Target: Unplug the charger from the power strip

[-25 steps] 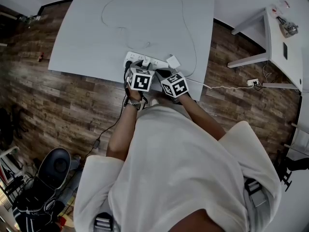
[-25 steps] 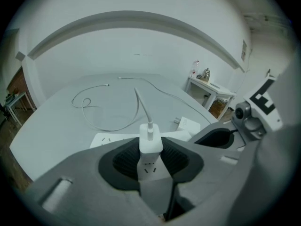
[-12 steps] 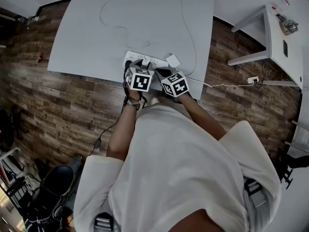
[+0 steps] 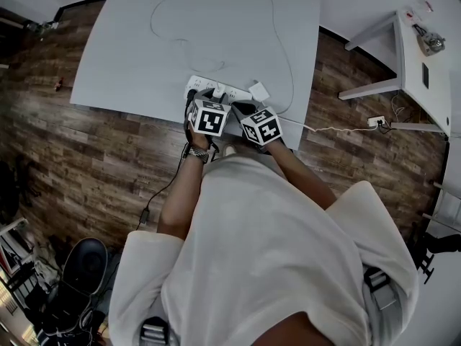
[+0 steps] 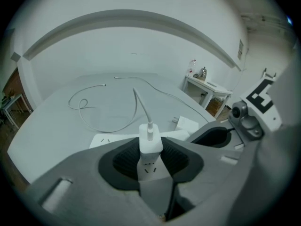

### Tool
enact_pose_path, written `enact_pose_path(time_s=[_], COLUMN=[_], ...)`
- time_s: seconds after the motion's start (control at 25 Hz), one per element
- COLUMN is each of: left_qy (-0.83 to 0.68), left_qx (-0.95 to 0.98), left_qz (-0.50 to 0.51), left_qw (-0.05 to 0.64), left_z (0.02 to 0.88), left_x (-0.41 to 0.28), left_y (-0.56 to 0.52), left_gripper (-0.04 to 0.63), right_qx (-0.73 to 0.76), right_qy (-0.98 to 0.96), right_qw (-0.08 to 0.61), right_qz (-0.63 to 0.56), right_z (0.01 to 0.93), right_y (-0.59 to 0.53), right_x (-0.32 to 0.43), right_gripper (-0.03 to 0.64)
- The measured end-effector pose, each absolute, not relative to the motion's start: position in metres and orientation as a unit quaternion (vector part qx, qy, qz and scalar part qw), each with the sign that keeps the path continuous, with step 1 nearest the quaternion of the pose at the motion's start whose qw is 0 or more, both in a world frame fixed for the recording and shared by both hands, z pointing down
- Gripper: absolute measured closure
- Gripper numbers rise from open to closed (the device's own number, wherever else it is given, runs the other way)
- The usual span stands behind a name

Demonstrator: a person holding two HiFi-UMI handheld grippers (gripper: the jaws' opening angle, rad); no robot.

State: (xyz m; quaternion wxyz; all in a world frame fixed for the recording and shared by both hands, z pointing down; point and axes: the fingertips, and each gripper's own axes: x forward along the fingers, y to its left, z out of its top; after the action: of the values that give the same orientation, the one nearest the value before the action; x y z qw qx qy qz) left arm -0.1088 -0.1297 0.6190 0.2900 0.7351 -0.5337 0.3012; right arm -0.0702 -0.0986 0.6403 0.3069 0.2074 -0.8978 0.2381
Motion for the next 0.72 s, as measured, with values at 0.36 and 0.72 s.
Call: enact_pose_path(time_s=[0.36, 0.72], left_qy=[-0.541, -0.541], left_qx=[0.728, 0.729], left_qz=[0.259, 0.317], left_qw=[0.334, 0.275], left_z=[0.6148, 0.6167], left_x=[-0.1112, -0.1084], left_y=[-0.1271, -0.1271], left_gripper=[0.453, 0.456], right_qx=[0.207, 0.206], right_qy=[-0.899, -0.9], right_qw=[0.306, 0.307], right_qz=[0.235, 0.233], right_z=[0.6383, 0.6391], right_y=[-0.0982, -0.0965], right_x=[-0.0708, -0.0702], right_gripper=[0.615, 0.615])
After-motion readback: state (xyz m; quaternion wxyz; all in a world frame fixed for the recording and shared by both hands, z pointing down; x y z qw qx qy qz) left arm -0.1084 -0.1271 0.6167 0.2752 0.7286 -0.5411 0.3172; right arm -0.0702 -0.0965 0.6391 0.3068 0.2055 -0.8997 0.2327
